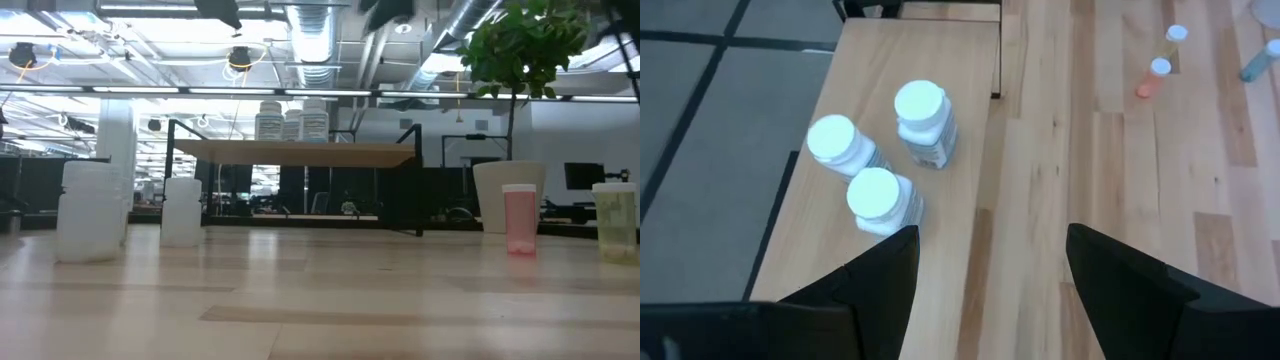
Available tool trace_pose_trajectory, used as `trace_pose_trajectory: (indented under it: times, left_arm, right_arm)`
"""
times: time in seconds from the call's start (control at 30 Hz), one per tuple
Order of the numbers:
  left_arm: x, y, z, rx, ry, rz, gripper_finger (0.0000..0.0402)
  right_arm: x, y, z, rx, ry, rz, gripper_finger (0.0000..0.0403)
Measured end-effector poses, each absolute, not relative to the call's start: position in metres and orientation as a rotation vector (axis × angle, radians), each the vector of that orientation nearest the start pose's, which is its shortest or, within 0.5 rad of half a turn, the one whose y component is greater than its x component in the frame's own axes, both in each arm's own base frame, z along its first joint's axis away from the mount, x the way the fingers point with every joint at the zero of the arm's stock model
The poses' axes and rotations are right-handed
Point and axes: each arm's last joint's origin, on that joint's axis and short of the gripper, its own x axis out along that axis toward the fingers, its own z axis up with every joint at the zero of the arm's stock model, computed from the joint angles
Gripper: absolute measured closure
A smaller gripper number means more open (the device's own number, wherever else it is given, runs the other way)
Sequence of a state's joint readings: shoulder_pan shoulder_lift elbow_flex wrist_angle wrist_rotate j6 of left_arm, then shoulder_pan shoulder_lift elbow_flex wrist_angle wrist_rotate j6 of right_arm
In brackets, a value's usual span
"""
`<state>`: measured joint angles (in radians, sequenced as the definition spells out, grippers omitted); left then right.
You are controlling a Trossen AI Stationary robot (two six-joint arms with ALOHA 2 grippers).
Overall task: Pick and place medicine bottles onto shelf by color
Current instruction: Put the yellow pill bottle on the shelf
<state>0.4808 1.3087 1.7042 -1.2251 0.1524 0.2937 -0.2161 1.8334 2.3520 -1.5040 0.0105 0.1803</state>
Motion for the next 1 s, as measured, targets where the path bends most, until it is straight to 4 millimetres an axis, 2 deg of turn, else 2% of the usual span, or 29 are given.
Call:
trace_pose_trajectory:
  times: [0.07,0.2,0.27,0.37,0.5,0.77,0.9,1.0]
  left_arm:
    - [0.197,0.098,0.437,0.007,0.826,0.194,0.016]
    - [0.197,0.098,0.437,-0.001,0.825,0.197,0.016]
    - [0.197,0.098,0.437,-0.006,0.826,0.198,0.016]
    - [0.196,0.097,0.436,-0.024,0.834,0.185,0.016]
    - [0.194,0.095,0.434,-0.053,0.853,0.146,0.016]
    - [0.193,0.093,0.433,-0.081,0.872,0.132,0.016]
    - [0.193,0.093,0.433,-0.082,0.872,0.129,0.016]
    - [0.192,0.09,0.432,-0.105,0.874,0.081,0.016]
  right_arm:
    - [0.301,-0.049,0.459,0.277,0.991,-0.317,0.0154]
    - [0.283,-0.009,0.467,0.273,0.964,-0.293,0.0154]
    - [0.272,0.01,0.466,0.286,0.964,-0.294,0.0154]
    - [0.256,0.037,0.454,0.273,1.005,-0.307,0.0154]
    - [0.23,0.063,0.426,0.304,1.061,-0.394,0.0154]
    - [0.181,0.089,0.352,0.445,1.187,-0.588,0.0154]
    - [0.173,0.103,0.321,0.476,1.183,-0.585,0.0154]
    - [0.172,0.113,0.305,0.48,1.178,-0.554,0.0154]
